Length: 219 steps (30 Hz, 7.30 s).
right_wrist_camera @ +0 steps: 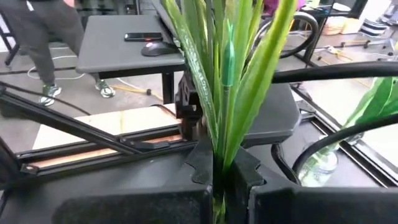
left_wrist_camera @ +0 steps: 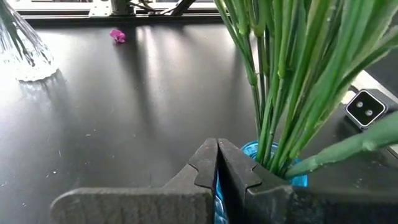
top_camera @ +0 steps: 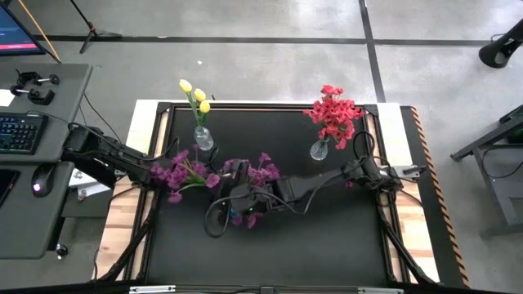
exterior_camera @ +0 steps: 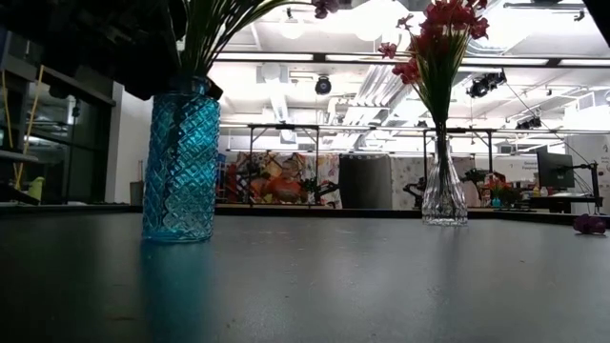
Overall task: Sort flowers into vase by color
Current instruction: Put the violet flowers into the blue vase
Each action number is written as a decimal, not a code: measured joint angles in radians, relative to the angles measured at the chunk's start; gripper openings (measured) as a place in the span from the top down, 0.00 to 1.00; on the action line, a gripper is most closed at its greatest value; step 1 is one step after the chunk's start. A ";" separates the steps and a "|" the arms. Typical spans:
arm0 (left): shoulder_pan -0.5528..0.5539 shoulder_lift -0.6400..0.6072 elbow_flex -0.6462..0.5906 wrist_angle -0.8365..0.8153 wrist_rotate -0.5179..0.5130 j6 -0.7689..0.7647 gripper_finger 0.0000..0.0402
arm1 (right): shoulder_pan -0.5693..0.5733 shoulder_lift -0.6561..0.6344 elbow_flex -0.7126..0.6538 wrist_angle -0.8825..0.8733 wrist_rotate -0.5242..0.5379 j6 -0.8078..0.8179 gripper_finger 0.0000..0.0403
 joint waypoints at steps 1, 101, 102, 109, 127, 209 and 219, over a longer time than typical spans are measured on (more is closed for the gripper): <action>0.000 0.000 0.000 0.000 0.000 0.000 1.00 | 0.003 0.000 0.000 0.000 0.007 0.005 1.00; 0.045 -0.014 0.000 0.010 -0.012 -0.127 1.00 | 0.557 -0.778 -1.450 0.927 0.305 0.836 1.00; 0.045 -0.014 0.000 0.011 -0.012 -0.127 1.00 | 0.543 -0.762 -1.465 0.971 0.342 0.814 1.00; 0.045 -0.014 0.000 0.009 -0.012 -0.127 1.00 | 0.448 -0.706 -1.430 1.194 0.324 0.501 1.00; 0.071 -0.014 0.000 0.075 -0.010 -0.153 1.00 | 0.275 -0.627 -1.262 1.311 0.183 -0.158 1.00; 0.014 -0.100 0.000 -0.217 0.053 -0.101 1.00 | 0.018 -0.312 -1.142 1.426 -0.122 -0.109 1.00; 0.015 -0.099 0.000 -0.217 0.037 -0.102 1.00 | 0.016 -0.314 -1.139 1.251 -0.199 -0.088 1.00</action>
